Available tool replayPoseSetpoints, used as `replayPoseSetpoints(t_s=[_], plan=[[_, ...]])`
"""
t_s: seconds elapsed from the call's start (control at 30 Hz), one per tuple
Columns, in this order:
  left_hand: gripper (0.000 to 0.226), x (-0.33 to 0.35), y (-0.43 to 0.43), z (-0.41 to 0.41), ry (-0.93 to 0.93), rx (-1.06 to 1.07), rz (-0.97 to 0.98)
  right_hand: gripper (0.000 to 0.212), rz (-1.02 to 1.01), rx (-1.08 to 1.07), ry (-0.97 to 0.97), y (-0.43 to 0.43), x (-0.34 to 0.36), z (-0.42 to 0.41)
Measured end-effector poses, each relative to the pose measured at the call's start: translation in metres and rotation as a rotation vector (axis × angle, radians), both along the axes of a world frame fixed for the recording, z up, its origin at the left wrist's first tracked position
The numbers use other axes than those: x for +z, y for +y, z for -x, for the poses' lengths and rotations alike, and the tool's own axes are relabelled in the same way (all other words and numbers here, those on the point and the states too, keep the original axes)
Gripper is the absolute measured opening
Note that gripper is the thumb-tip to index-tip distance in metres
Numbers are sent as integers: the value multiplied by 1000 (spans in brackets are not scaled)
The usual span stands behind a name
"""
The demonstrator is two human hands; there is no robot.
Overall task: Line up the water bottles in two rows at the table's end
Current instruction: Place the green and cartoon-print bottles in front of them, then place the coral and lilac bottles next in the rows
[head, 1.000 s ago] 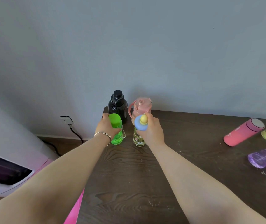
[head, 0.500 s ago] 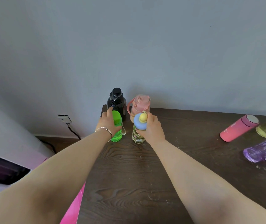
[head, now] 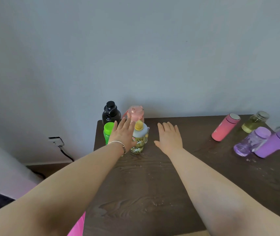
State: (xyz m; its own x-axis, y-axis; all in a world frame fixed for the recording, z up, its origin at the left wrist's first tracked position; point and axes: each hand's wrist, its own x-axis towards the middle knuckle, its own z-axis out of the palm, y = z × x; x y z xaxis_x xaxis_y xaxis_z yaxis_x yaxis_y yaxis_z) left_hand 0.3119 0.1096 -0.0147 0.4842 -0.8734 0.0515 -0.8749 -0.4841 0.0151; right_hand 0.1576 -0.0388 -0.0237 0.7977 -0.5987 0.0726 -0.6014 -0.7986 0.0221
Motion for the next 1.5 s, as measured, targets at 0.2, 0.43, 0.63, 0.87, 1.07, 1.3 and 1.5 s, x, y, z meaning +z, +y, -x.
replayPoseSetpoints(t_s=[0.2, 0.43, 0.63, 0.87, 1.07, 1.3, 1.5], plan=[[87, 12, -22, 42, -55, -72, -38, 81, 15, -95, -11, -11, 10, 55], [88, 11, -63, 114, 0, -81, -86, 81, 17, -188, -27, -44, 14, 146], [89, -1, -99, 204, -6, -66, -138, 81, 11, -228, -27, -82, 12, 246], [88, 2, -150, 297, 3, -34, -123, 80, -29, -257, -35, -135, 12, 342], [87, 13, -182, 339, -35, -24, -121, 80, -24, -249, -51, -171, 19, 391], [87, 20, -219, 340, -45, -27, -111, 74, -44, -279, -115, -211, 22, 400], [88, 8, -271, 325, -23, -68, -108, 80, -114, -298, -184, -250, 20, 377]])
